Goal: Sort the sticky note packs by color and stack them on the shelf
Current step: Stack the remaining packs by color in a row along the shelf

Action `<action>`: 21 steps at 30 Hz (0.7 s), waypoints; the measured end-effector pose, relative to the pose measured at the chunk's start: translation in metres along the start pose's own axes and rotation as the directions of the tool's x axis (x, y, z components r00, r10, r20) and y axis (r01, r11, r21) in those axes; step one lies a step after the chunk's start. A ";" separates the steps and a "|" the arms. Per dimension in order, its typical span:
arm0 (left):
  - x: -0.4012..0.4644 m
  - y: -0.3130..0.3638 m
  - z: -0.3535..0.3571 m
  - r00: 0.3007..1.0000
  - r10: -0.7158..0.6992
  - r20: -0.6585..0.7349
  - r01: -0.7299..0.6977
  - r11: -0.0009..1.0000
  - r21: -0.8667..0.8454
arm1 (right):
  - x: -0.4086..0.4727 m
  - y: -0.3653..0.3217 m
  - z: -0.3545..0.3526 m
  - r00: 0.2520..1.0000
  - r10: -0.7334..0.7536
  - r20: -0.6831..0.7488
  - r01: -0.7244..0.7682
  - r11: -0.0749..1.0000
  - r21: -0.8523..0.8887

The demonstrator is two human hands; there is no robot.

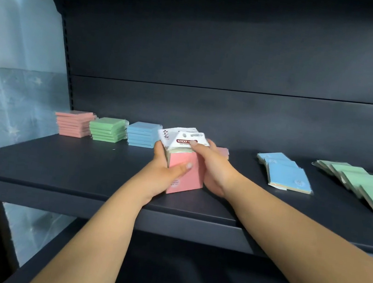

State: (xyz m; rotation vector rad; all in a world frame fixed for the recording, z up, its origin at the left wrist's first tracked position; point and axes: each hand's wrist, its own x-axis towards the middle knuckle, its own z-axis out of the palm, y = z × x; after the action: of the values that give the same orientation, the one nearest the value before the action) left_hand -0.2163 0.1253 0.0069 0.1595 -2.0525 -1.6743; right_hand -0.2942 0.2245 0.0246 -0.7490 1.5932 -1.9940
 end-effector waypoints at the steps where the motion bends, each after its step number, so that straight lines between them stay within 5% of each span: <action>1: 0.001 0.000 0.000 1.000 -0.012 0.005 0.012 1.000 -0.008 | 0.003 0.002 0.000 1.000 0.030 -0.006 -0.030 0.999 0.010; 9: 0.001 0.003 0.000 0.992 -0.091 -0.087 0.079 0.988 -0.133 | 0.001 -0.003 0.002 0.999 0.016 0.037 -0.013 0.997 -0.080; 14: -0.002 0.007 -0.003 0.991 -0.124 -0.050 0.101 0.940 -0.325 | 0.025 0.014 -0.006 1.000 -0.021 -0.011 0.017 0.953 -0.303; 21: -0.002 0.012 -0.004 0.980 -0.194 -0.045 0.170 0.933 -0.318 | 0.013 0.001 0.001 0.999 0.007 -0.032 -0.014 0.974 -0.227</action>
State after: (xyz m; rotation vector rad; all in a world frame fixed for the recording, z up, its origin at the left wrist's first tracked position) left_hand -0.2101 0.1257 0.0176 0.3099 -1.7328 -2.0491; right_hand -0.3032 0.2154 0.0255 -0.7955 1.8624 -1.8434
